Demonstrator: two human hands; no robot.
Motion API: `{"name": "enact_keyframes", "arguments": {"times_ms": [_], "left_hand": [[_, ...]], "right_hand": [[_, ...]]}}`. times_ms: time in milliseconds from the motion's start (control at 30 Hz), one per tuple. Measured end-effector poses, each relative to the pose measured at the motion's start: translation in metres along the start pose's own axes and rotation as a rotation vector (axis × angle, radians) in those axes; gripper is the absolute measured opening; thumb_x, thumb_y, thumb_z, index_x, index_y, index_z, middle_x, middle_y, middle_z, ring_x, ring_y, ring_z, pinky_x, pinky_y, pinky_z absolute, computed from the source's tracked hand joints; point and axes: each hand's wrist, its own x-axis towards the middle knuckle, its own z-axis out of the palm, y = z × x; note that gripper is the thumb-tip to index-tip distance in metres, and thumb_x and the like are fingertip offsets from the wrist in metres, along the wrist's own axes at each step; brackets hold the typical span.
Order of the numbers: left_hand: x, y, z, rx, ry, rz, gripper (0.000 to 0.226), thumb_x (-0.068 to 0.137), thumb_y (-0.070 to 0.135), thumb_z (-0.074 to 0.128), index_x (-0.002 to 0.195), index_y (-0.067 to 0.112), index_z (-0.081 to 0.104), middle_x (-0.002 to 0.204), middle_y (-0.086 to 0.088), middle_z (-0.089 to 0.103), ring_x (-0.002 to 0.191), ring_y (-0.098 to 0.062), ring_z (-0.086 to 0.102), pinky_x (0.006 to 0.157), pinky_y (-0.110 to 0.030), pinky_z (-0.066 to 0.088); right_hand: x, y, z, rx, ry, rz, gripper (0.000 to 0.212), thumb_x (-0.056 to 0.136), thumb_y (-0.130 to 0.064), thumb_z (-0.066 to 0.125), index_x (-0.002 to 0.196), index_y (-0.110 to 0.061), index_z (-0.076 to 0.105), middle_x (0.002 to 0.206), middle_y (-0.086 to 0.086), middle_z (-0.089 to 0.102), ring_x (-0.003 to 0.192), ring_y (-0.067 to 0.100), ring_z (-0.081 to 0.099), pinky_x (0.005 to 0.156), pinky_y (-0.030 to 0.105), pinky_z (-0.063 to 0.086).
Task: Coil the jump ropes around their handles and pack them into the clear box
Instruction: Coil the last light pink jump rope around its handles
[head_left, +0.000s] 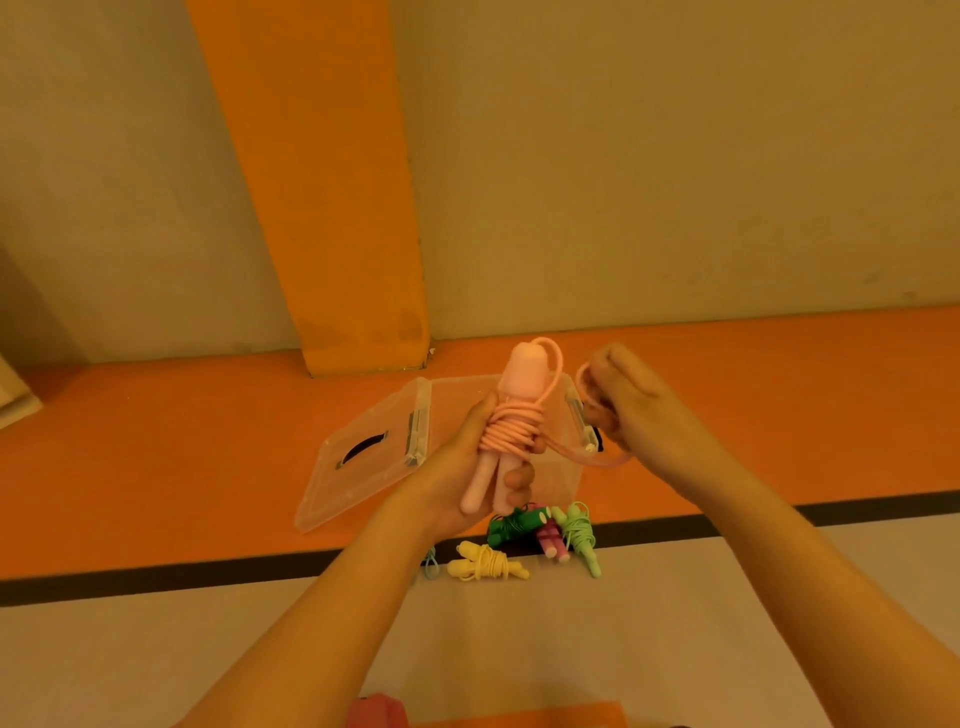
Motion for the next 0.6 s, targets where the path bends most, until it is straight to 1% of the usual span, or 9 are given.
{"name": "enact_keyframes", "arguments": {"times_ms": [100,133,233,300,367,400,467,533,600], "left_hand": [[-0.002,0.002,0.003,-0.033,-0.056,0.007,0.059,0.088,0.06,0.033,0.084,0.012,0.068,0.073,-0.009,0.032,0.046,-0.012,0.04,0.049,-0.024,0.037],[-0.002,0.002,0.003,-0.027,-0.063,0.006,0.058,0.088,0.059,0.034,0.088,0.011,0.067,0.074,-0.01,0.035,0.047,-0.011,0.041,0.05,-0.024,0.038],[-0.005,0.004,0.003,-0.002,-0.08,0.008,0.053,0.092,0.054,0.032,0.101,0.008,0.055,0.076,-0.006,0.055,0.049,-0.01,0.044,0.05,-0.024,0.038],[-0.005,0.006,0.001,0.073,-0.042,0.027,0.05,0.093,0.052,0.033,0.104,0.008,0.052,0.075,-0.004,0.06,0.05,-0.01,0.044,0.05,-0.024,0.038],[-0.005,0.008,-0.001,0.177,0.019,0.087,0.046,0.091,0.051,0.038,0.104,0.011,0.057,0.081,-0.01,0.058,0.05,-0.012,0.045,0.05,-0.025,0.037],[-0.005,0.009,-0.001,0.227,0.047,0.118,0.044,0.091,0.05,0.04,0.103,0.012,0.058,0.081,-0.012,0.058,0.05,-0.012,0.046,0.049,-0.026,0.036],[-0.006,0.009,0.0,0.288,0.081,0.164,0.042,0.091,0.046,0.04,0.102,0.009,0.055,0.073,-0.005,0.063,0.049,-0.012,0.048,0.048,-0.025,0.036],[-0.008,0.009,0.003,0.305,0.097,0.197,0.042,0.09,0.044,0.041,0.101,0.006,0.053,0.069,-0.003,0.065,0.048,-0.012,0.048,0.047,-0.025,0.036],[-0.009,0.01,0.006,0.319,0.096,0.214,0.044,0.089,0.044,0.042,0.103,0.003,0.051,0.067,-0.002,0.065,0.047,-0.011,0.049,0.047,-0.025,0.036]], "right_hand": [[0.005,0.011,0.012,-0.052,-0.023,0.032,0.024,0.101,-0.017,0.035,0.078,-0.013,0.042,0.065,0.0,0.038,0.05,0.004,0.034,0.045,0.011,0.031],[0.007,0.014,0.013,-0.099,-0.023,0.022,0.023,0.1,-0.017,0.038,0.08,-0.011,0.046,0.066,0.001,0.043,0.051,0.005,0.038,0.047,0.012,0.033],[0.01,0.017,0.016,-0.245,-0.005,-0.045,0.019,0.097,-0.019,0.044,0.09,-0.008,0.058,0.068,0.002,0.056,0.054,0.003,0.046,0.056,0.021,0.038],[0.01,0.016,0.017,-0.171,0.001,-0.066,0.018,0.097,-0.015,0.045,0.091,-0.007,0.06,0.066,-0.003,0.058,0.051,0.002,0.044,0.053,0.02,0.036],[0.01,0.015,0.018,0.006,-0.025,-0.033,0.019,0.098,-0.014,0.043,0.087,-0.008,0.058,0.057,-0.012,0.055,0.046,0.004,0.037,0.046,0.017,0.029],[0.011,0.016,0.018,0.084,-0.039,-0.003,0.021,0.099,-0.014,0.043,0.084,-0.01,0.057,0.054,-0.013,0.052,0.047,0.007,0.034,0.045,0.018,0.026],[0.013,0.019,0.017,0.159,-0.048,0.061,0.027,0.099,-0.019,0.043,0.077,-0.014,0.058,0.055,-0.001,0.048,0.051,0.014,0.034,0.046,0.022,0.025],[0.015,0.022,0.014,0.234,-0.072,0.098,0.034,0.098,-0.032,0.043,0.074,-0.015,0.061,0.056,0.006,0.046,0.052,0.017,0.037,0.046,0.023,0.028],[0.015,0.025,0.01,0.293,-0.115,0.119,0.047,0.09,-0.052,0.042,0.081,-0.011,0.061,0.057,0.006,0.047,0.05,0.014,0.039,0.046,0.023,0.029]]}}
